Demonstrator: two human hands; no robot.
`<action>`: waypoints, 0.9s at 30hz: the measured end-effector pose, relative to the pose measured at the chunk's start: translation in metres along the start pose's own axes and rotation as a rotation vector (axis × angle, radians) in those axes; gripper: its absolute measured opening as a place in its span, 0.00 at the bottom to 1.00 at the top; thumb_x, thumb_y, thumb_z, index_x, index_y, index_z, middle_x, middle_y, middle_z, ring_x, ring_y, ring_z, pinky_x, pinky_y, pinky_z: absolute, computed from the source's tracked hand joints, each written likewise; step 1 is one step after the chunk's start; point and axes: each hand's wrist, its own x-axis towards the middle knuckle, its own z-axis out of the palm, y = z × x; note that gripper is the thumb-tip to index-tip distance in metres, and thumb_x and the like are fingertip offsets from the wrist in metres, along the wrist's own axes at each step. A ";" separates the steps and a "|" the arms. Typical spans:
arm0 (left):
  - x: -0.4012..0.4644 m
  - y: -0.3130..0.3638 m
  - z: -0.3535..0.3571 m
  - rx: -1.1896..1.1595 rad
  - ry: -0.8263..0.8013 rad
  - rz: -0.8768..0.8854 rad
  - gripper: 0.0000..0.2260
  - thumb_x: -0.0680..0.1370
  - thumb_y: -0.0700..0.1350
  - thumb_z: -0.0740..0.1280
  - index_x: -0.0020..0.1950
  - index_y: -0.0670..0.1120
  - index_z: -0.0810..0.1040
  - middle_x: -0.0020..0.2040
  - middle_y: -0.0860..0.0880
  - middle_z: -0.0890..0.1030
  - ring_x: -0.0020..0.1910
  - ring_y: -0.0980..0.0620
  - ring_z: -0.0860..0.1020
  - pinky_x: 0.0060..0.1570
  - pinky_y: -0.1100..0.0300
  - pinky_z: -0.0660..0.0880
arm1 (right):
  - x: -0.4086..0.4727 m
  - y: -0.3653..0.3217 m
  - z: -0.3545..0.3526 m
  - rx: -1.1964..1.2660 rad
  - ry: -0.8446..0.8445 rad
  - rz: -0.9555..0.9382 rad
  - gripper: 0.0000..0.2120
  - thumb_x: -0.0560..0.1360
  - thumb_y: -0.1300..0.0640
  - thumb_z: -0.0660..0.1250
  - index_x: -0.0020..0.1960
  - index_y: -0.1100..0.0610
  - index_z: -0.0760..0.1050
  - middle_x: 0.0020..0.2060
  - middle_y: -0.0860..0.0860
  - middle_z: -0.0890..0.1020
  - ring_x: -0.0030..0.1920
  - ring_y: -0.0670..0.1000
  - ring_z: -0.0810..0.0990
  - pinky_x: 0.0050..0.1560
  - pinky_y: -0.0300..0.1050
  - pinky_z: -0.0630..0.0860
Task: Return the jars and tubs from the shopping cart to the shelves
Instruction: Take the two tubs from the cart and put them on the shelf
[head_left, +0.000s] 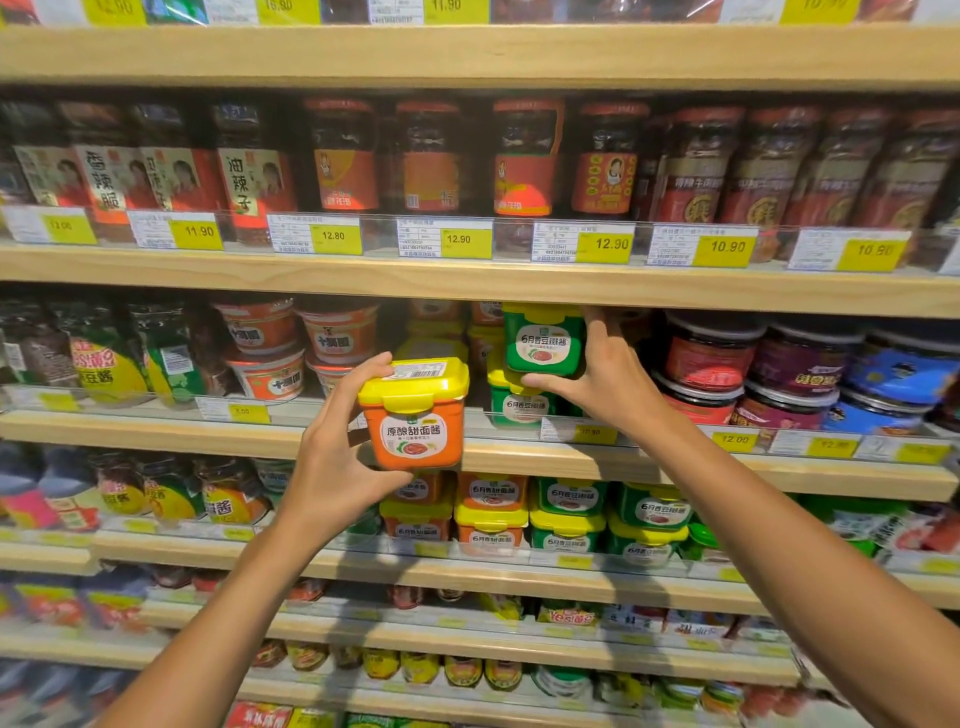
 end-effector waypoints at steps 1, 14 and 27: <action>0.000 -0.001 0.000 0.002 0.000 -0.004 0.45 0.61 0.26 0.79 0.73 0.49 0.67 0.72 0.53 0.70 0.64 0.63 0.75 0.46 0.73 0.76 | -0.001 0.000 0.001 0.008 -0.008 0.000 0.36 0.67 0.36 0.76 0.59 0.61 0.67 0.53 0.58 0.81 0.51 0.58 0.82 0.38 0.43 0.71; 0.003 -0.006 0.004 0.031 -0.002 -0.022 0.46 0.61 0.28 0.80 0.72 0.53 0.68 0.73 0.57 0.70 0.65 0.59 0.75 0.47 0.70 0.78 | 0.005 0.002 0.012 0.196 -0.100 0.115 0.24 0.74 0.38 0.71 0.51 0.56 0.69 0.47 0.49 0.80 0.43 0.46 0.79 0.36 0.38 0.74; -0.003 -0.006 0.015 0.033 -0.034 -0.030 0.46 0.60 0.28 0.81 0.72 0.52 0.68 0.73 0.58 0.69 0.65 0.57 0.75 0.46 0.67 0.80 | 0.016 0.007 0.010 0.269 -0.162 0.120 0.25 0.73 0.37 0.71 0.60 0.55 0.82 0.46 0.49 0.86 0.44 0.48 0.82 0.43 0.51 0.80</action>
